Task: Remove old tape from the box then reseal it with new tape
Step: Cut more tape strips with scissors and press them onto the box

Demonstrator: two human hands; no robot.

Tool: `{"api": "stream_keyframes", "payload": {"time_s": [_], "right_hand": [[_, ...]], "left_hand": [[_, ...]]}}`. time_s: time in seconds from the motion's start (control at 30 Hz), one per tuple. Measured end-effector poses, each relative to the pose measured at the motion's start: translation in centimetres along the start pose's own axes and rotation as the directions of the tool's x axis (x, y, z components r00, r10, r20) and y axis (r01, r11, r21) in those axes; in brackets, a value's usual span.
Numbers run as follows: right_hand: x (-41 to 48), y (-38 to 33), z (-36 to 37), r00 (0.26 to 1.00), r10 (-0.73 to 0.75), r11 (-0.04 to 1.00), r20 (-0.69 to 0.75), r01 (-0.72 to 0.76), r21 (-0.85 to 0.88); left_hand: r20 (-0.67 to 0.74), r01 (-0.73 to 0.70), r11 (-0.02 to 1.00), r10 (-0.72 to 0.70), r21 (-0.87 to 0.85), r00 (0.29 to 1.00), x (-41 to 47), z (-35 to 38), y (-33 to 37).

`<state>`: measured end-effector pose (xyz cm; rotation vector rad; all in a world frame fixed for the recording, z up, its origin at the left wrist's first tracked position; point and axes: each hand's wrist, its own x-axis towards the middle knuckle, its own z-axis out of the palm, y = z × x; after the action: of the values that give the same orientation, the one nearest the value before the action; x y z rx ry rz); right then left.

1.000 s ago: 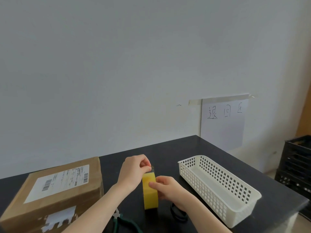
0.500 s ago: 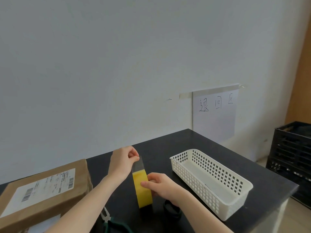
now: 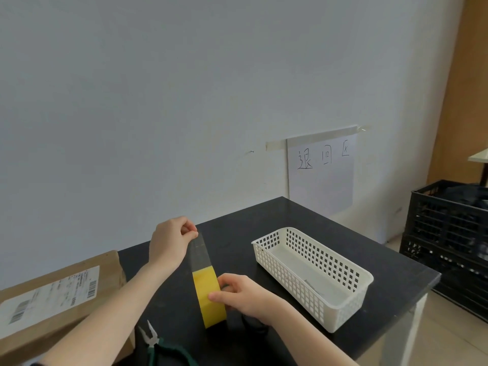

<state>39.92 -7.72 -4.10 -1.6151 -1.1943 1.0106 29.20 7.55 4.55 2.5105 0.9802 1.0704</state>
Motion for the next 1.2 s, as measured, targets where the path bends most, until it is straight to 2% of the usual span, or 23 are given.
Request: {"api": "stream_keyframes", "payload": {"time_s": [0.27,0.6,0.7,0.73,0.77,0.83,0.9,1.07,1.2], "right_hand": [[-0.5,-0.4,0.2,0.999,0.047,0.999,-0.007,-0.047,0.024],[-1.9,-2.2,-0.8,0.995,0.09,0.995,-0.034,-0.091,-0.031],[-2.4,-2.9,-1.6,0.979,0.136,0.988,-0.15,-0.144,-0.047],[-2.5,-2.8,-1.9,0.968,0.125,0.98,-0.22,-0.155,-0.126],[-2.6,-2.6,-2.3,0.956,0.089,0.952,-0.279,-0.164,-0.259],[-2.9,-2.2,-2.7,0.95,0.044,0.81,-0.309,-0.215,-0.546],[-3.2,-1.8,-2.7,0.952,0.098,0.658,-0.291,-0.281,-0.698],[-3.4,-1.3,-1.9,0.931,0.182,0.536,-0.316,-0.364,-0.762],[-3.3,-1.0,-1.6,0.923,0.165,0.529,-0.349,-0.381,-0.758]], "left_hand": [[-0.01,-0.039,0.999,0.038,-0.01,0.999,-0.8,-0.9,1.3],[-0.006,-0.074,0.996,0.074,-0.046,0.997,-2.0,-1.7,2.4],[0.003,-0.086,0.995,0.086,-0.055,0.996,-2.1,-2.0,2.6],[0.004,-0.087,0.995,0.088,-0.058,0.996,-2.2,-2.1,2.6],[0.007,-0.088,0.994,0.088,-0.058,0.996,-2.2,-2.2,2.7],[0.015,-0.087,0.995,0.088,-0.056,0.996,-2.4,-2.3,2.9],[0.026,-0.085,0.995,0.087,-0.054,0.996,-2.4,-2.4,3.0],[0.057,-0.084,0.995,0.087,-0.062,0.995,-2.6,-2.8,3.1],[0.077,-0.081,0.994,0.086,-0.066,0.993,-2.6,-3.2,3.1]]}}
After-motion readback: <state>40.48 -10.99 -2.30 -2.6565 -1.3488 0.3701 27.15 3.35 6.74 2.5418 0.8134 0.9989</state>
